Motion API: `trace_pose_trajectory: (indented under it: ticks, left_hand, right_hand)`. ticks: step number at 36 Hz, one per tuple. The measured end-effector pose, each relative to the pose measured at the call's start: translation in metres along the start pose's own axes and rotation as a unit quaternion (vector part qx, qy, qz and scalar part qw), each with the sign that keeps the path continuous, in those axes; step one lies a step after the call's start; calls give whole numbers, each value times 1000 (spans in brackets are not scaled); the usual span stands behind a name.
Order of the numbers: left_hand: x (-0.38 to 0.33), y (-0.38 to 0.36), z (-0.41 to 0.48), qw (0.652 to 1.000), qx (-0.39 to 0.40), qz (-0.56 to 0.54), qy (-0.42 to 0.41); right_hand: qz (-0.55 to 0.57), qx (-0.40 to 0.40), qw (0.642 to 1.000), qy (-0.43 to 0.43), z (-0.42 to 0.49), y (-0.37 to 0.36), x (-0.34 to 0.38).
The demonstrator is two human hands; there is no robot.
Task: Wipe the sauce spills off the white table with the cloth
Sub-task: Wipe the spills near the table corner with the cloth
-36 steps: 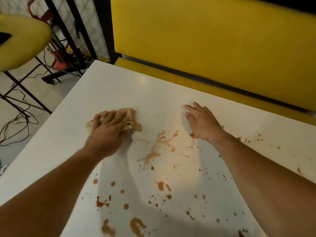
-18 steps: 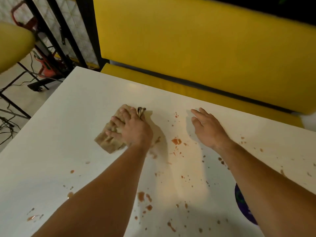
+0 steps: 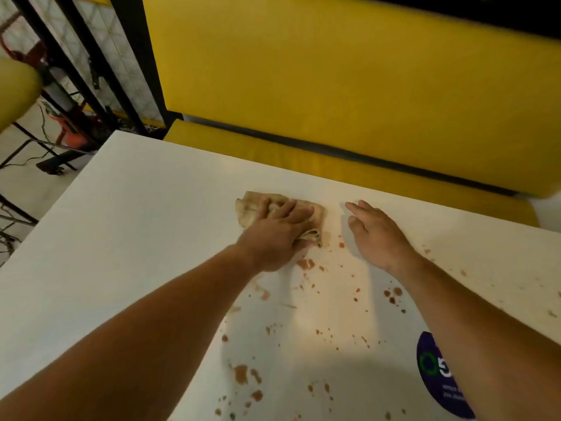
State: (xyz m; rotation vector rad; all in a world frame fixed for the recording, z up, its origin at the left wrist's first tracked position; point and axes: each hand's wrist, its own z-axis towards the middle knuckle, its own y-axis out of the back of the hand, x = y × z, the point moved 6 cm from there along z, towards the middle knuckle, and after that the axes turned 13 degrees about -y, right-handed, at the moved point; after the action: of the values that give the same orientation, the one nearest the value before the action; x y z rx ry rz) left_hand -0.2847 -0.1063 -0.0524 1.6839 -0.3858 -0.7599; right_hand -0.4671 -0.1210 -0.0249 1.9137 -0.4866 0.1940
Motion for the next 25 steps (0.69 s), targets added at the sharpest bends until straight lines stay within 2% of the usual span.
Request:
trace_pose_trajectory:
  ticks: [3,5,11,15,19,23,25]
  left_hand:
    - [21,2,-26,1000,15,14,-6]
    - [44,5,-53,1000,5,13,28]
    - [99,16,-148,979,-55,13,196]
    - [104,11,-198,933,-97,-25,347]
    - [90,0,-191,898,-122,-37,421]
    - [82,0,-167,861,-136,-85,482]
    - [74,2,-151,859,-135,-87,487]
  right_hand:
    - [-21,6,1000,19,5,-9,18]
    - [-48,12,998,27,8,-17,28]
    - [-110,51,992,35,5,-43,58]
    - [-154,38,986,52,-1,-57,75]
    - [-195,12,979,55,0,-63,74]
    - [-178,20,982,52,3,-62,73]
    - [-169,21,984,52,3,-61,74]
